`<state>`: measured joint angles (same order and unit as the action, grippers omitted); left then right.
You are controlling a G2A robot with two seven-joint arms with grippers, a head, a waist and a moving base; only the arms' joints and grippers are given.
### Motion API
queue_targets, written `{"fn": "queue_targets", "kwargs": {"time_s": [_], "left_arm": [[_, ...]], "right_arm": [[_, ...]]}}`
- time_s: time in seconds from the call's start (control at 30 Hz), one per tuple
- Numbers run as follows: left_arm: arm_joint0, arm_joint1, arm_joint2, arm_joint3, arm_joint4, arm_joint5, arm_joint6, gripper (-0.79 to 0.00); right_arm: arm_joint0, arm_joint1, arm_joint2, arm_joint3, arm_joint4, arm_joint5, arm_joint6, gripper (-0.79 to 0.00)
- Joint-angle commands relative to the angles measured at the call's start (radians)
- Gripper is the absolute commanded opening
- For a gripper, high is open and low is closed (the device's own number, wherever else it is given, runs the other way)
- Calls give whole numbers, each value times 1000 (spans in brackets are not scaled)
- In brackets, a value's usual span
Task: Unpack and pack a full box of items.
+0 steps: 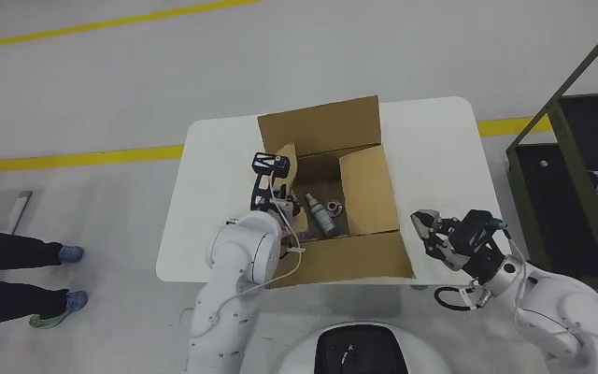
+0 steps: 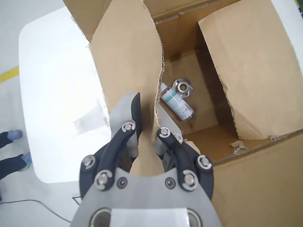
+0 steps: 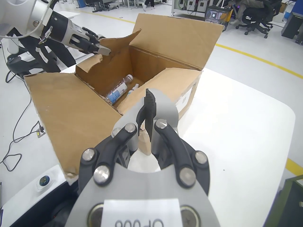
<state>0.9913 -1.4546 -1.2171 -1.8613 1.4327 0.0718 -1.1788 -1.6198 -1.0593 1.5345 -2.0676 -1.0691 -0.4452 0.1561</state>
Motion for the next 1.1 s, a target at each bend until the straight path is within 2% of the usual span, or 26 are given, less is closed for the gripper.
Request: {"fn": "queue_targets", "kwargs": {"time_s": [0.0,0.07,0.1,0.13,0.17,0.43,0.8,0.93,1.07], "left_arm": [[-1,2,-16,-14,1,2,-7,-493],[-3,3,-31,-24,-8,4,-11,-440],[-5,4,-38,-28,2,1,-13,-320],[-7,6,-43,-29,17,-7,-13,-31],[-7,8,-45,-29,40,-13,-11,0],[-10,16,-88,-32,92,-33,-23,0],[-16,34,-160,-55,237,-120,-35,0],[-12,43,-185,-39,330,-159,-28,0],[7,46,-205,-6,367,-146,-13,0]], "right_arm": [[-1,0,2,2,3,-3,-2,-785],[-1,0,3,4,5,-6,-2,-785],[-1,0,4,4,6,-6,-1,-785],[-1,0,4,4,6,-7,-1,-785],[-1,0,4,5,7,-7,-1,-785],[2,-2,1,6,9,-7,-2,-785],[6,-3,2,4,14,-6,-2,-785],[5,-3,5,4,20,-8,-2,-785],[1,-4,9,4,21,-8,-3,-785]]}}
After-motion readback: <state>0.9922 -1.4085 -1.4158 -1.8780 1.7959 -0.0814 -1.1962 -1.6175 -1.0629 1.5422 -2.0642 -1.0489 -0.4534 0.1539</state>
